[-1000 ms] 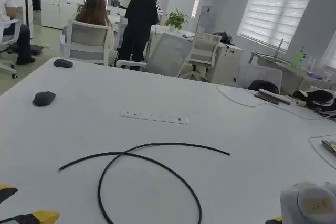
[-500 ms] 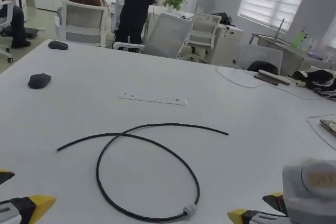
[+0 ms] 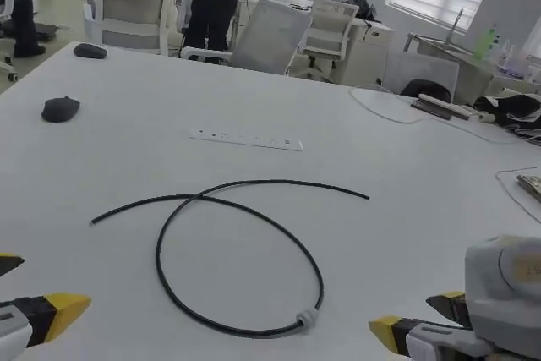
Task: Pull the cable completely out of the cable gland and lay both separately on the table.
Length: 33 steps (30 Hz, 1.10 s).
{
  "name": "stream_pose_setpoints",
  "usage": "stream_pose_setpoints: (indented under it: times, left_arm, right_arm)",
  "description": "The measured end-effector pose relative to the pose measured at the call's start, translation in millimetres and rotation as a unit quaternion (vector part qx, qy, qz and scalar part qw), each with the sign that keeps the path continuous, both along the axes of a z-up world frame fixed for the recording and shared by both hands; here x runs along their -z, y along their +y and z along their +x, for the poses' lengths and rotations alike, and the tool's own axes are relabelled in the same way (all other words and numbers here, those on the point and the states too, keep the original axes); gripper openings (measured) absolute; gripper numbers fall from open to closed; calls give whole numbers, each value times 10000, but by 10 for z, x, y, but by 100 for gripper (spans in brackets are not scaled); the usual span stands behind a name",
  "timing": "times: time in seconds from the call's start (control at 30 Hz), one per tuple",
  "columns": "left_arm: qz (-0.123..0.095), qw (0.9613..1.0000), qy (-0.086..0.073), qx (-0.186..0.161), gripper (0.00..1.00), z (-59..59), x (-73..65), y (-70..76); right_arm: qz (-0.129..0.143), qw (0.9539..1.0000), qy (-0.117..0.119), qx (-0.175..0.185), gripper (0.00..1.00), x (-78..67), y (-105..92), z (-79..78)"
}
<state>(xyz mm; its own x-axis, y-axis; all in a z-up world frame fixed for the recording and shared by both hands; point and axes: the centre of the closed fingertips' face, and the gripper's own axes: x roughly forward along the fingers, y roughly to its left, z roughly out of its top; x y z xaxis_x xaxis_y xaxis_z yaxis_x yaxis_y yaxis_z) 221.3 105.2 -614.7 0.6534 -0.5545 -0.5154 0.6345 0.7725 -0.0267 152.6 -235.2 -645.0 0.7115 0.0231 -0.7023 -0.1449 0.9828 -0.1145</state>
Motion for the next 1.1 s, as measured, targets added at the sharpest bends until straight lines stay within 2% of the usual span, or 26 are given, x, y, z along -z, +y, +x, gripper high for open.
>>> stream_pose_setpoints:
  times: [0.13,0.2,0.3,0.57,1.1]
  left_arm:
    - [-163,9998,90,-12,51,5,9,-8]
    - [37,9999,21,102,51,-5,22,-19]
    - [-68,9999,78,106,50,-15,23,-32]
    - [-60,9998,98,164,52,-22,42,-24]
    - [-50,9996,102,245,49,-33,43,-43]
  right_arm:
    - [9,10000,12,0,53,4,7,-1]
    - [-10,10000,22,2,52,6,2,1]
    - [-8,10000,46,-6,53,10,8,-9]
    - [-76,9998,151,-42,54,25,24,-28]
    - [-91,9998,193,-43,53,37,17,-24]
